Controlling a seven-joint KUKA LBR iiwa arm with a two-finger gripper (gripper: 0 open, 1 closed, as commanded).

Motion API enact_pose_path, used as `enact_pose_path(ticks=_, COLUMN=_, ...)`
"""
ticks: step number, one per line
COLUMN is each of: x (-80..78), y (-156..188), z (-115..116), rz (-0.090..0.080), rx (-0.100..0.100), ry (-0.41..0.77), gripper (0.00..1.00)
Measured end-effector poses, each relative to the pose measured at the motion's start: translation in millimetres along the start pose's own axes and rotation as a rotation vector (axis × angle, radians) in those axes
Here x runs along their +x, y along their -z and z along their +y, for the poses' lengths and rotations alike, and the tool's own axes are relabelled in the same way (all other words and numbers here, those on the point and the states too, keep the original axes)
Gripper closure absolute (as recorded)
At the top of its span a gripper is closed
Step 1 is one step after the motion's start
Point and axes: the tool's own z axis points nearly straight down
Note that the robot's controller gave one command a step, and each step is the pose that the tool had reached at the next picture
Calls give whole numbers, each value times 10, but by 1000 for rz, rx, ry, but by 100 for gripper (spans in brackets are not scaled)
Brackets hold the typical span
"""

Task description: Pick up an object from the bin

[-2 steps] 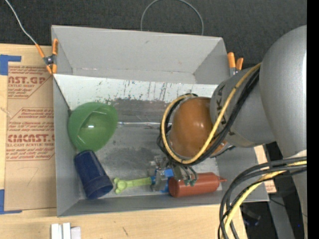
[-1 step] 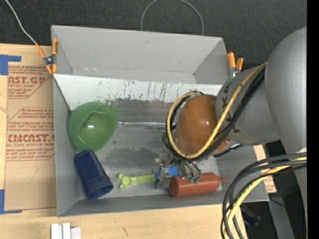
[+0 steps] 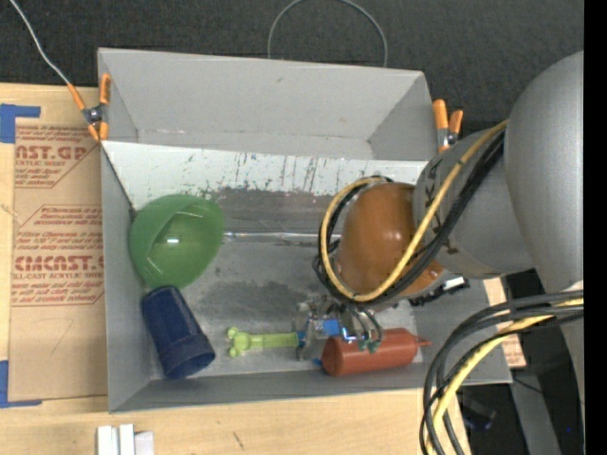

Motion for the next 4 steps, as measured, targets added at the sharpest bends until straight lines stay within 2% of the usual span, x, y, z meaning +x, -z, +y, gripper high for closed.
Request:
enact_pose_path(ticks=1, x=13, y=-1, z=-36, rz=0, rx=1, ry=23, gripper=100)
enact_pose_path(ticks=2, x=-53, y=55, z=-77, rz=0, rx=-1, ry=1, gripper=100)
enact_pose_path(ticks=3, x=-16, y=983, z=-133, rz=5, rx=-1, ry=-46, gripper=100)
enact_pose_path(ticks=4, x=-58, y=1148, z=-200, rz=-3, rx=0, ry=-41, gripper=100)
